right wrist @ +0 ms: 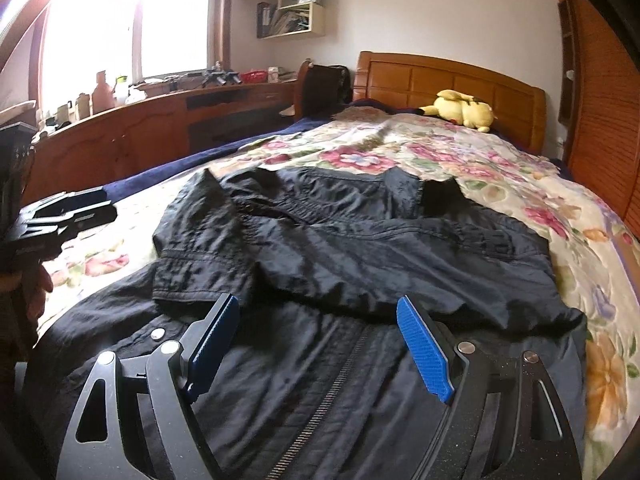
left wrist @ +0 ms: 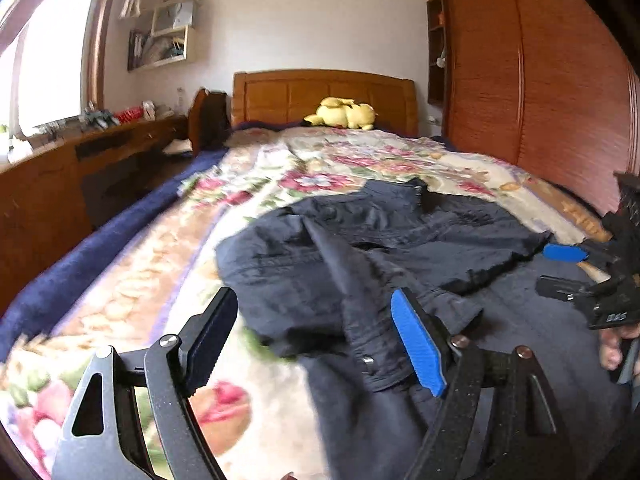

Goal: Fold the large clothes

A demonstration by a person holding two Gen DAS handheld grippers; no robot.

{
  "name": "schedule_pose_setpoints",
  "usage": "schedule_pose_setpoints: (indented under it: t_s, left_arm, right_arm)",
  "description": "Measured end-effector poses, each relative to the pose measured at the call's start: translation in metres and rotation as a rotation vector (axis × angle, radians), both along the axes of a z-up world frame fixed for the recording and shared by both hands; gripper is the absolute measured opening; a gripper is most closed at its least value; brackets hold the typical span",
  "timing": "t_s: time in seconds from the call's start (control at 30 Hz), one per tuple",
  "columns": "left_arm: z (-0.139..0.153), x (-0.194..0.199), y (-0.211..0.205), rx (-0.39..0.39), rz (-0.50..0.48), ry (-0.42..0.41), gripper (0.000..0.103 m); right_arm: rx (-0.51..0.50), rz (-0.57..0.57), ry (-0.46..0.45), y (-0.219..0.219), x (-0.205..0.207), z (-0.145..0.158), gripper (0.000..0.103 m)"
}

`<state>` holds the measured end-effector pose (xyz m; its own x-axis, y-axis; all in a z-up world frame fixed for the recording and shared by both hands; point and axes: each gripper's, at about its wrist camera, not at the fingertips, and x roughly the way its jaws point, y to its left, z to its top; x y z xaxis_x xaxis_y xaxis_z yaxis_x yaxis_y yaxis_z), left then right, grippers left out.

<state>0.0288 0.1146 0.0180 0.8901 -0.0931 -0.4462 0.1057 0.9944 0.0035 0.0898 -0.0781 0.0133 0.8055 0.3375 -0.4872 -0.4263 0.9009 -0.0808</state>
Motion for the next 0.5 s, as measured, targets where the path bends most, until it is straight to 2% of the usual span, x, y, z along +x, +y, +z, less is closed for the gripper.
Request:
schedule_pose_setpoints:
  t_s: [0.07,0.2,0.5]
  left_arm:
    - [-0.004,-0.002,0.002,0.043,0.019,-0.004,0.08]
    - [-0.011,-0.003,0.01,0.077,0.037,0.005,0.08]
    - [-0.016,-0.003,0.034,0.057,0.075,0.026,0.08]
  right_arm:
    - [-0.01,0.021,0.004,0.009,-0.002,0.0,0.083]
    - [-0.051,0.057,0.011,0.027,-0.001,0.0,0.083]
    - [-0.113,0.111,0.049,0.055,0.012,0.007,0.083]
